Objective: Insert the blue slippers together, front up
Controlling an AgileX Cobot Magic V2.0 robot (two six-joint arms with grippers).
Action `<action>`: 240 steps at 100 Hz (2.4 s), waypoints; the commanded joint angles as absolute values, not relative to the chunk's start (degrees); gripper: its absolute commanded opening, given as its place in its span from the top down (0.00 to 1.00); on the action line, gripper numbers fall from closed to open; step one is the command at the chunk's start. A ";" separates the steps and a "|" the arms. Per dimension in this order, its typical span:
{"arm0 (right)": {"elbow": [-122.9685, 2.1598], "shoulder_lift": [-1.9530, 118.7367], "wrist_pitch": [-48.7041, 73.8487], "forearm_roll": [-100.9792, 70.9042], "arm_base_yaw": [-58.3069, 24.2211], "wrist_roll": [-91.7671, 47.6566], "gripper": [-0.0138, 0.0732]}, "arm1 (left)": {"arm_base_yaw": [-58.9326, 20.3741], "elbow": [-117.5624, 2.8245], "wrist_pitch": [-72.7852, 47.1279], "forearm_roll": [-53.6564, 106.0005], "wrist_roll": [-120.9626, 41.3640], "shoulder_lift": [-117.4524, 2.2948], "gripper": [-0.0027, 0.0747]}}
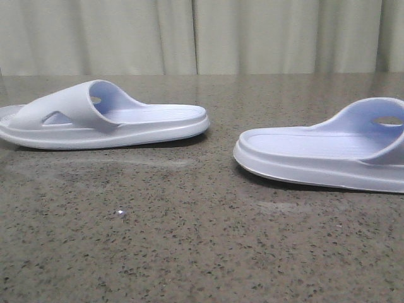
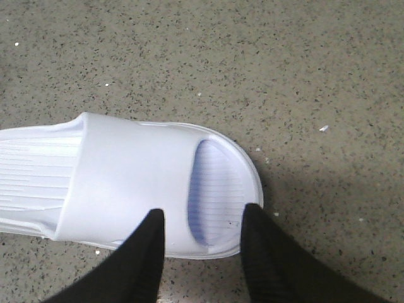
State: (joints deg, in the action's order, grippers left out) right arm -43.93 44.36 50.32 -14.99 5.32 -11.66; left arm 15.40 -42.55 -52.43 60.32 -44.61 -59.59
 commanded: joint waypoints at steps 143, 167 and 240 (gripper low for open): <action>-45.83 67.20 57.31 -39.60 27.07 -32.11 0.57 | 21.79 -45.27 -64.29 76.93 -57.79 -74.10 0.50; -45.83 69.10 57.82 -40.91 27.07 -33.38 0.57 | 21.79 -45.27 -64.29 76.94 -58.17 -74.10 0.50; -45.83 71.96 61.18 -44.76 27.07 -36.54 0.69 | 21.79 -45.27 -64.51 76.73 -58.30 -74.10 0.50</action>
